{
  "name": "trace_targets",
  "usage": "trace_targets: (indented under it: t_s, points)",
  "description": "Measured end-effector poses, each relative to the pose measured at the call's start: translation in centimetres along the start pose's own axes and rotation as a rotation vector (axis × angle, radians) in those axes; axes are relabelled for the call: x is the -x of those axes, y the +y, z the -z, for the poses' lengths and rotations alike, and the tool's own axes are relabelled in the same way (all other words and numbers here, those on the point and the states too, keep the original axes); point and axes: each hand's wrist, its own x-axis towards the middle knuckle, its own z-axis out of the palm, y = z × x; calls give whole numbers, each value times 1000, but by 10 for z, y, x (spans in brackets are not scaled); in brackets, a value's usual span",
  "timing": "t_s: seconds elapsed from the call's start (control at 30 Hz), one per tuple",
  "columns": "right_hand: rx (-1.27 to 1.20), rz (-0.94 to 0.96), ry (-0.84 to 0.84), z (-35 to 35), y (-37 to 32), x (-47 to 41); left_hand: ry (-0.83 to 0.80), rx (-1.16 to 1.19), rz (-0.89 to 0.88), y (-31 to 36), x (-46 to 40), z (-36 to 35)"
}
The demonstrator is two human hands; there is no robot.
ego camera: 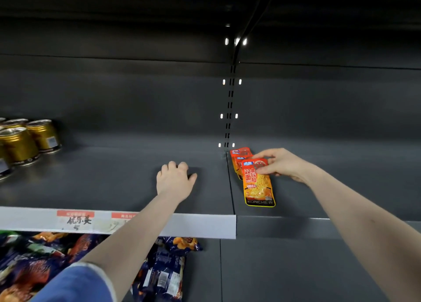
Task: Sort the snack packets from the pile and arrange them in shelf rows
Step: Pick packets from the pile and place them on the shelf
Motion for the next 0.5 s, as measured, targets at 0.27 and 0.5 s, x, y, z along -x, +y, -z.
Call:
trace_targets:
  t_s: [0.27, 0.5]
  points:
    - [89, 70, 136, -18, 10, -7, 12, -11, 16, 0, -3, -1]
    - [90, -53, 276, -29, 16, -5, 25, -2, 16, 0, -1, -1]
